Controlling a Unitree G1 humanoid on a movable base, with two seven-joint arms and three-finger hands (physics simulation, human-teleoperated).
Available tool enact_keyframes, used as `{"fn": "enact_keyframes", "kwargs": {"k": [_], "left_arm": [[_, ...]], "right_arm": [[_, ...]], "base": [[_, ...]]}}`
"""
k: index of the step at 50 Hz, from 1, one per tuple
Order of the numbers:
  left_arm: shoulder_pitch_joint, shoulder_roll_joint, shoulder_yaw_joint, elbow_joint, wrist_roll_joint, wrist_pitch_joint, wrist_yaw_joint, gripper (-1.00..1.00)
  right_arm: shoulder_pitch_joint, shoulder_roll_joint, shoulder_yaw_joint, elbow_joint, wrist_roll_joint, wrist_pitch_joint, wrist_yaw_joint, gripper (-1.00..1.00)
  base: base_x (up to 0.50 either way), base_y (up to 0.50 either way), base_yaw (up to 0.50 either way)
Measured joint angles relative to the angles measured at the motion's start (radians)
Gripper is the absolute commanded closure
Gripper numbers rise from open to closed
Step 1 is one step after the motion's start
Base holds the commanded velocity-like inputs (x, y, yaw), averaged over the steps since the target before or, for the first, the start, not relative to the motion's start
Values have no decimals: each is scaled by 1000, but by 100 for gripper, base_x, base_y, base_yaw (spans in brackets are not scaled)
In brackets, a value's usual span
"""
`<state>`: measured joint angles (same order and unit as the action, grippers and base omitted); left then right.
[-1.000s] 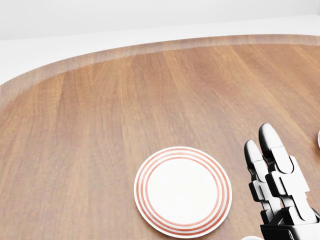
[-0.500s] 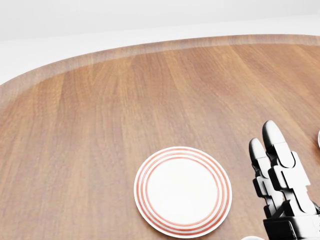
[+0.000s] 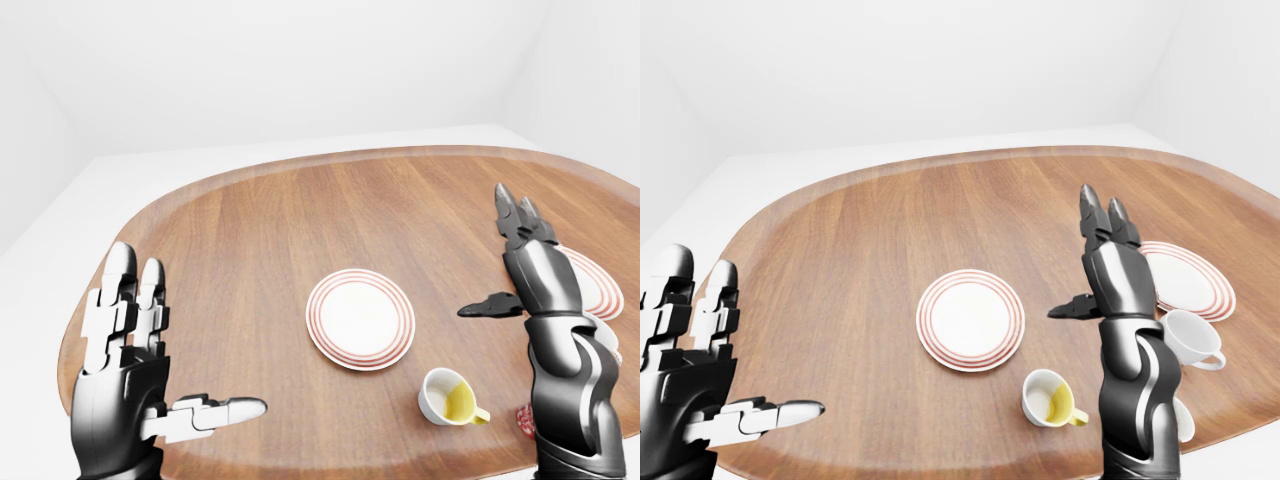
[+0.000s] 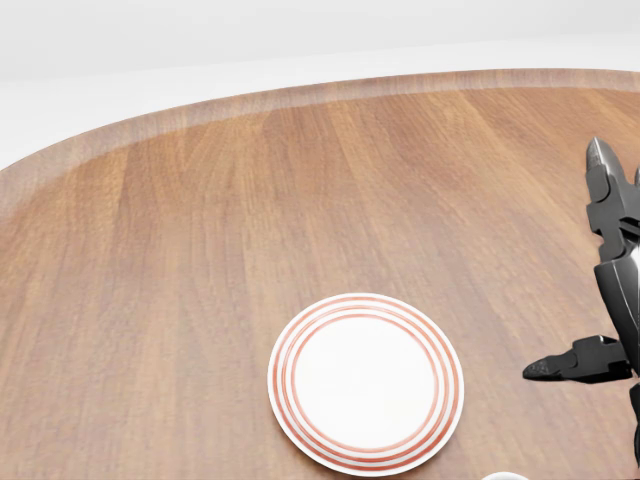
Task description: Put the red mug on the left plate.
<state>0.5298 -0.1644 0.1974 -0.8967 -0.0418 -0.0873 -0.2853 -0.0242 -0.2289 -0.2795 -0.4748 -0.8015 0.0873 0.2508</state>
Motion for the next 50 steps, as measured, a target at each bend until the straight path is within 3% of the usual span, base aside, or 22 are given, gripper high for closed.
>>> {"fn": "enact_keyframes", "kwargs": {"k": [13, 21, 39, 50], "left_arm": [[-3, 9, -9, 4, 7, 0, 12, -100], [-5, 13, -10, 6, 7, 0, 16, -100], [-10, 13, -7, 9, 7, 0, 16, -100], [-11, 14, -10, 11, 10, 0, 20, -100]], "right_arm": [[-73, -158, -181, 137, -126, 0, 132, -100], [-56, -209, -283, 176, -127, 0, 188, -100], [137, -169, -566, 289, -4, 0, 161, -100], [211, -150, -658, 387, 51, 0, 131, -100]], "base": [[0, 0, 0], [0, 0, 0], [0, 0, 0], [0, 0, 0]]}}
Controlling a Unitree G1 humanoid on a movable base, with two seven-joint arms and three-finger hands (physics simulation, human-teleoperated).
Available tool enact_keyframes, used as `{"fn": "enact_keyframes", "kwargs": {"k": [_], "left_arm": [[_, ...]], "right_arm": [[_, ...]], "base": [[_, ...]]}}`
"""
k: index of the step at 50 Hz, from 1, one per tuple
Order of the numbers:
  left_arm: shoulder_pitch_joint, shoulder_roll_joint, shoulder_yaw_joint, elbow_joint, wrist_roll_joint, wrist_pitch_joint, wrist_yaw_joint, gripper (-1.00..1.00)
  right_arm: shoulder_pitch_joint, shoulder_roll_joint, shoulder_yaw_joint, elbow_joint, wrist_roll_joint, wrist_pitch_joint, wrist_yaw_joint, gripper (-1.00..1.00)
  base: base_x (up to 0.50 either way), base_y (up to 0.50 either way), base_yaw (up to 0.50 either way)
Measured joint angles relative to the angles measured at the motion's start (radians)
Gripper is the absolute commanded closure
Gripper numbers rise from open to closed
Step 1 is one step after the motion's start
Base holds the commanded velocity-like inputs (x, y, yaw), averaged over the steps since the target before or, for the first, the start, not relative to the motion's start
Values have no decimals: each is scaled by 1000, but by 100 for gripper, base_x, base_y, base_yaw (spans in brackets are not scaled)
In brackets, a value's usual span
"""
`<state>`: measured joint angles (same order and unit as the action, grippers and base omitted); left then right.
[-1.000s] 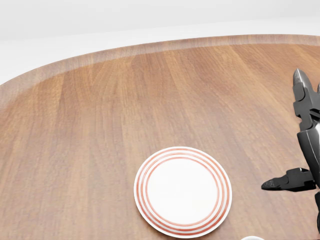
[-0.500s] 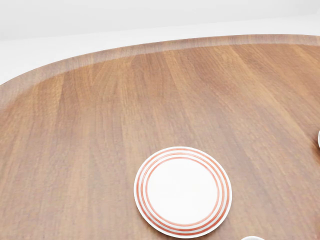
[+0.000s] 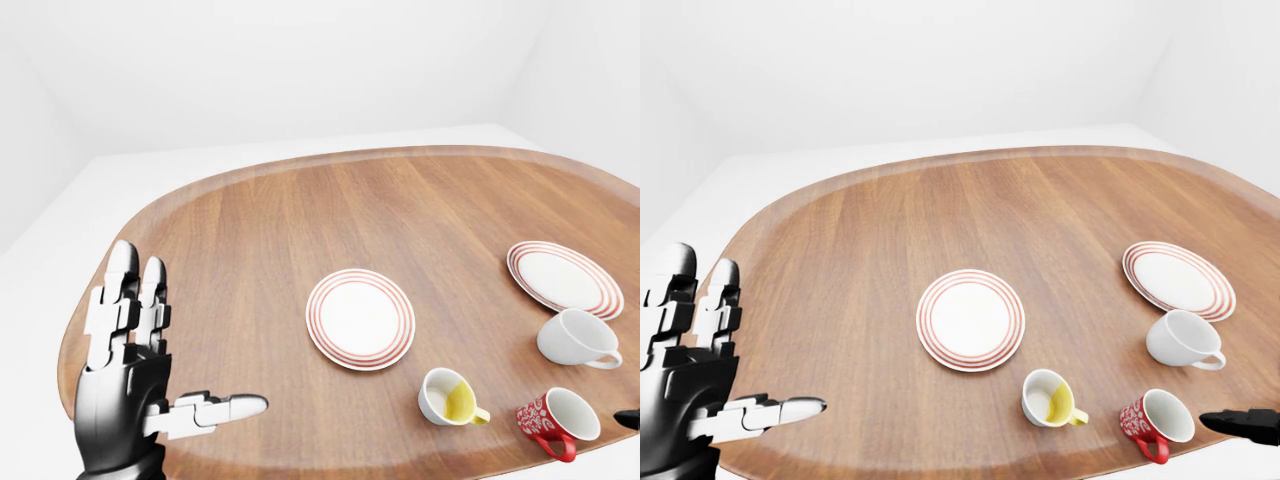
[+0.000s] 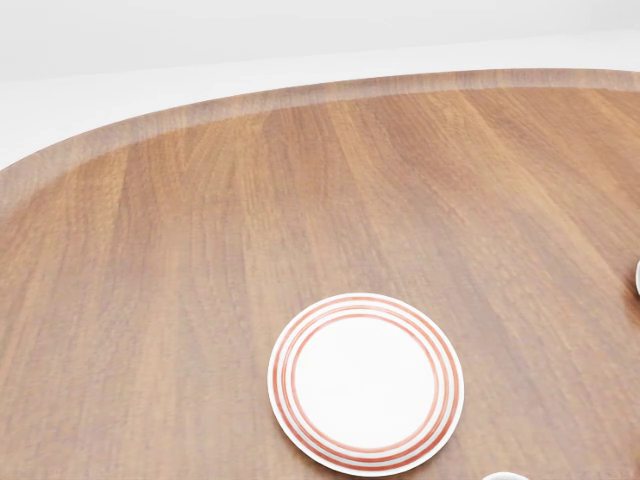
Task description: Put the red mug on the left plate.
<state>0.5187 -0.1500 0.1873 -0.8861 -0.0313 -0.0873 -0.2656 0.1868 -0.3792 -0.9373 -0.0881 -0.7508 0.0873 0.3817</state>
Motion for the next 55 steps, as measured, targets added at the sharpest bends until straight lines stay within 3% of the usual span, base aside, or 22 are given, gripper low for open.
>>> {"fn": "enact_keyframes", "kwargs": {"k": [16, 37, 55], "left_arm": [[2, 3, -5, -1, 2, 0, 5, -100], [5, 0, -1, -4, -1, 0, 0, -100], [10, -2, -1, -5, -3, 0, -3, -100]], "right_arm": [[23, -19, -14, 94, 35, 0, -14, -100], [25, 6, 40, 74, 55, 0, 102, -100], [24, 15, 58, 89, 66, 0, 117, -100]], "base": [[0, 0, 0], [0, 0, 0], [0, 0, 0]]}}
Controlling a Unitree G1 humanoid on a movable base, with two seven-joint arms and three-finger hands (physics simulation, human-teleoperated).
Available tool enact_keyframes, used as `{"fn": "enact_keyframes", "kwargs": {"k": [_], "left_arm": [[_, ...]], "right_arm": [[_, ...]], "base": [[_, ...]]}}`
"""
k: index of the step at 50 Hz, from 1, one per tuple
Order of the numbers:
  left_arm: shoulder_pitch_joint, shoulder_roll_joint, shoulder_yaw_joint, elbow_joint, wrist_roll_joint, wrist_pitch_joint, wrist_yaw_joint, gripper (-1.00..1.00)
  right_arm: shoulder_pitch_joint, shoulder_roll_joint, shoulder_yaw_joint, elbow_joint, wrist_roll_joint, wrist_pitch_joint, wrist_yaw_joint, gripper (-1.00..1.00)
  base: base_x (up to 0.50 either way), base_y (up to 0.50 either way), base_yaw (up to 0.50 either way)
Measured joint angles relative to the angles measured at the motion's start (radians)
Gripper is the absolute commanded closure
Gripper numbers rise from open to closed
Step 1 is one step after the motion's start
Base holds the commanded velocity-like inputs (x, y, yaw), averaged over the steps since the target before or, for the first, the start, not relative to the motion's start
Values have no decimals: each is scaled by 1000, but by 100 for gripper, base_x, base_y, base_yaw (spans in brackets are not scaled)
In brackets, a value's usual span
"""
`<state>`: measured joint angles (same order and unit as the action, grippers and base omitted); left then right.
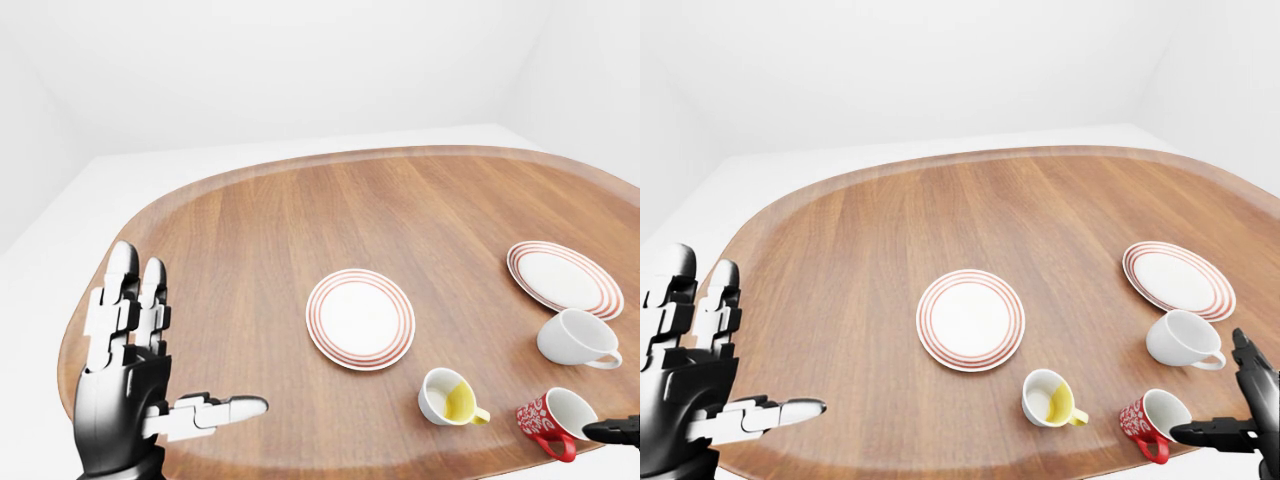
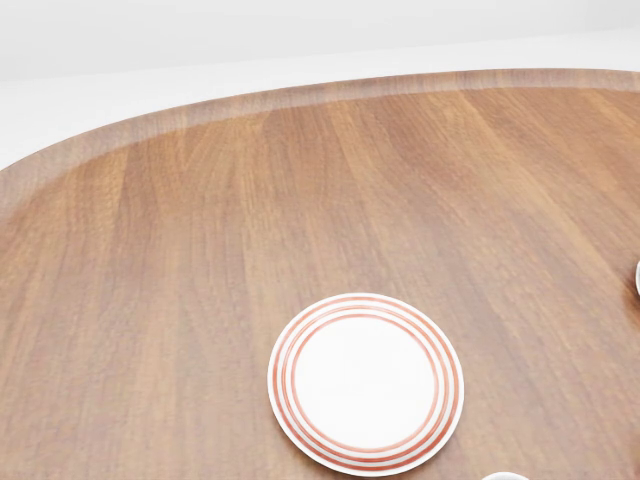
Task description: Put the red mug on the left plate.
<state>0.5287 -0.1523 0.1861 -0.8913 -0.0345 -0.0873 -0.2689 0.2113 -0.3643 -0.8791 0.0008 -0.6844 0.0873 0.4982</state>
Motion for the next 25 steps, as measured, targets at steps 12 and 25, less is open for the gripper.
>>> {"fn": "enact_keyframes", "kwargs": {"k": [12, 25], "left_arm": [[0, 0, 0, -1, -1, 0, -1, -100], [-2, 2, -3, 0, 1, 0, 1, -100]], "right_arm": [[-3, -7, 17, 48, 20, 0, -22, -100], [-12, -22, 54, 129, 53, 0, -65, -100]], "base": [[0, 0, 0], [0, 0, 0]]}}
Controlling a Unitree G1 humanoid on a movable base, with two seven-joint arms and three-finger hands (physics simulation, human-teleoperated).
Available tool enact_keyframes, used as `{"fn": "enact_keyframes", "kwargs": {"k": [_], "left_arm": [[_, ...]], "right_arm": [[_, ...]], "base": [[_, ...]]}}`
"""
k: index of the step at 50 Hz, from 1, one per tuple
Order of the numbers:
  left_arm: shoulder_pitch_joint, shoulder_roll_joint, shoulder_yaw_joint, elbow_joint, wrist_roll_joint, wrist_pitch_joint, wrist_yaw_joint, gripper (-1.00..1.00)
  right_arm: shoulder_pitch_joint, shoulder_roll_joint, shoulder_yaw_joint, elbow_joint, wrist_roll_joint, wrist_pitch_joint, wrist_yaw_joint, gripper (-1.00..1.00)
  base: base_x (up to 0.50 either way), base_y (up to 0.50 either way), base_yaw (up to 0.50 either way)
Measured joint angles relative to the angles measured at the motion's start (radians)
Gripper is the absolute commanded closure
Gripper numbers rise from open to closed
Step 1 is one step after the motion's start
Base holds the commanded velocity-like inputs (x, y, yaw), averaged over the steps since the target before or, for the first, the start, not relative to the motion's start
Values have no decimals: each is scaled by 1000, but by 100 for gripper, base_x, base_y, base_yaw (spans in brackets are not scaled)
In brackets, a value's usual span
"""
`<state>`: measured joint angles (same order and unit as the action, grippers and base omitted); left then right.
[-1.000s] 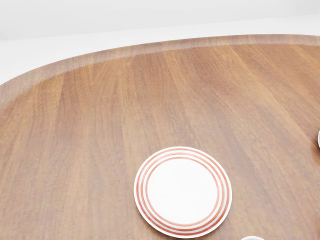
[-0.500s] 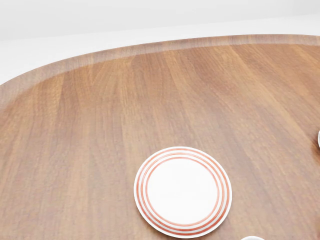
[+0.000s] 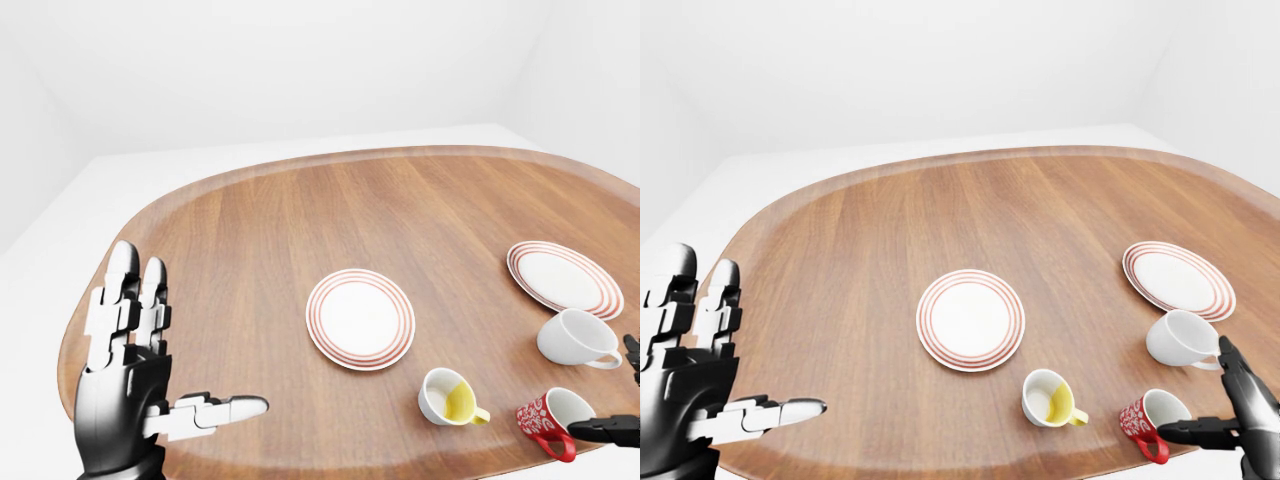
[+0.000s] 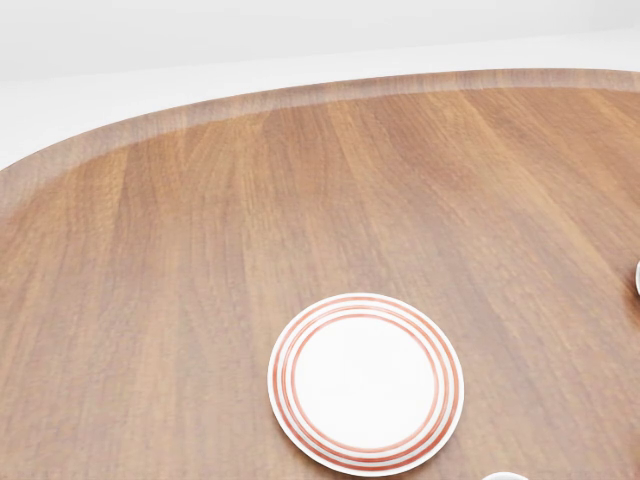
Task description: Put the red mug on the left plate.
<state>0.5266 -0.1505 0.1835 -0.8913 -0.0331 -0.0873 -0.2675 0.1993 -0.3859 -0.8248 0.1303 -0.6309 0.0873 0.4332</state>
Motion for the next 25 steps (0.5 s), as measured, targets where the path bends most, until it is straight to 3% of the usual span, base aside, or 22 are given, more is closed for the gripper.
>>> {"fn": "enact_keyframes", "kwargs": {"k": [25], "left_arm": [[0, 5, -7, 3, 4, 0, 7, -100]], "right_arm": [[-44, -63, 125, 258, 104, 0, -138, -100]], "base": [[0, 0, 0]]}}
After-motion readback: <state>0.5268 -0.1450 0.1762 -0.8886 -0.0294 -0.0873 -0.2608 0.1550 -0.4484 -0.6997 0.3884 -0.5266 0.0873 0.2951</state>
